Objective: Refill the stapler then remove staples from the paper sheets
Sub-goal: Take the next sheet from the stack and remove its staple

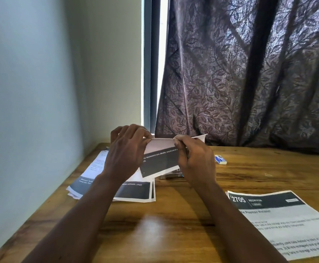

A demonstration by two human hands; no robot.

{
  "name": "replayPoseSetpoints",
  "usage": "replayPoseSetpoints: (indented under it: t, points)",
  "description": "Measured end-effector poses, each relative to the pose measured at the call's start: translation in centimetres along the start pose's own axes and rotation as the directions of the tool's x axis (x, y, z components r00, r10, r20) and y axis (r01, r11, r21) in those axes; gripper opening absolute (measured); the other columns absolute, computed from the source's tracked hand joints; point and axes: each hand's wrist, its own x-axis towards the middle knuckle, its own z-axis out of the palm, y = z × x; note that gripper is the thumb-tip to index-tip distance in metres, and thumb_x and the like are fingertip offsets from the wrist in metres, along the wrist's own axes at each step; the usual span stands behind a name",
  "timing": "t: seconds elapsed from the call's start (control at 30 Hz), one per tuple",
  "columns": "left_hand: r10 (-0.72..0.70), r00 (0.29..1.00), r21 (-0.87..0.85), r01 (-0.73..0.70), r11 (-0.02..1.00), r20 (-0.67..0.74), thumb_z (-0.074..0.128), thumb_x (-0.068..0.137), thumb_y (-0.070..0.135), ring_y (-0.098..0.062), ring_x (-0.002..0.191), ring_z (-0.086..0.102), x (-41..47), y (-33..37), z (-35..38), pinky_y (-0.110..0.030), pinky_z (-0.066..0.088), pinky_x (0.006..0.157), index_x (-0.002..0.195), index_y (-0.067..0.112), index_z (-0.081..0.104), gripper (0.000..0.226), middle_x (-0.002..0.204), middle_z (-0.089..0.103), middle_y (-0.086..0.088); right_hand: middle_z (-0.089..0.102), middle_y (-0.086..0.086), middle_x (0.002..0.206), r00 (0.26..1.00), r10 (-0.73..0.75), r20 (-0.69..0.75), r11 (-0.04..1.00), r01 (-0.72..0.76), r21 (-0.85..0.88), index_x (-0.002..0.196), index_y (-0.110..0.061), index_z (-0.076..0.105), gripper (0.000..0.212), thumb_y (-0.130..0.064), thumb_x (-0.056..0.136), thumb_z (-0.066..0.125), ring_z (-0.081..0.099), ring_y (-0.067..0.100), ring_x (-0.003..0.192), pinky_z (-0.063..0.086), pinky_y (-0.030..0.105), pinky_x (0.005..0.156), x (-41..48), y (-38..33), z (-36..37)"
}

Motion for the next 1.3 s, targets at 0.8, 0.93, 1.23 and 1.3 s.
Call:
replayPoseSetpoints:
  t: [0.8, 0.93, 1.23, 1.3]
  points:
    - [-0.646, 0.334, -0.598, 0.764, -0.241, 0.686, 0.048, 0.096, 0.064, -0.037, 0.093, 0.076, -1.7, -2.7, -2.7, -0.037, 0.060, 0.067, 0.114, 0.017, 0.060, 0.052, 0.102, 0.077, -0.013, 0.076, -0.012, 0.099, 0.975, 0.221, 0.031, 0.880, -0.213, 0.424, 0.113, -0.021, 0.076, 0.022, -0.017, 0.092, 0.071, 0.071, 0.001, 0.085, 0.061, 0.036, 0.079, -1.2, -0.9, 0.0]
    - [-0.663, 0.366, -0.636, 0.740, -0.219, 0.653, 0.061, 0.099, 0.027, -0.025, 0.081, 0.072, -2.3, -2.0, -4.2, -0.027, 0.060, 0.058, 0.107, 0.013, 0.062, 0.016, 0.096, 0.073, -0.012, 0.074, -0.004, 0.114, 0.989, 0.051, 0.140, 0.898, -0.107, 0.426, 0.120, -0.020, 0.072, 0.035, -0.034, 0.090, 0.062, 0.071, 0.010, 0.093, 0.061, 0.039, 0.077, -2.4, -2.9, 0.3]
    - [-0.634, 0.578, -0.231, 0.805, 0.546, 0.514, 0.067, 0.093, 0.005, -0.021, 0.104, 0.069, -5.1, -4.7, -6.0, -0.045, 0.059, 0.092, 0.135, 0.029, 0.048, 0.052, 0.121, 0.068, -0.001, 0.051, 0.006, 0.140, 0.981, 0.189, 0.052, 0.975, -0.194, 0.111, 0.140, -0.023, 0.050, 0.058, -0.059, 0.095, 0.043, 0.046, 0.021, 0.130, 0.040, 0.045, 0.105, -2.9, -3.7, -0.6]
    - [-0.584, 0.556, -0.130, 0.781, 0.611, 0.592, 0.067, 0.090, 0.008, -0.020, 0.100, 0.070, -5.6, -5.1, -6.5, -0.041, 0.060, 0.086, 0.134, 0.040, 0.047, 0.058, 0.114, 0.069, 0.000, 0.051, 0.004, 0.138, 0.982, 0.160, 0.098, 0.982, -0.168, 0.083, 0.134, -0.024, 0.055, 0.052, -0.059, 0.097, 0.042, 0.047, 0.019, 0.128, 0.040, 0.046, 0.105, -2.9, -3.7, -0.3]
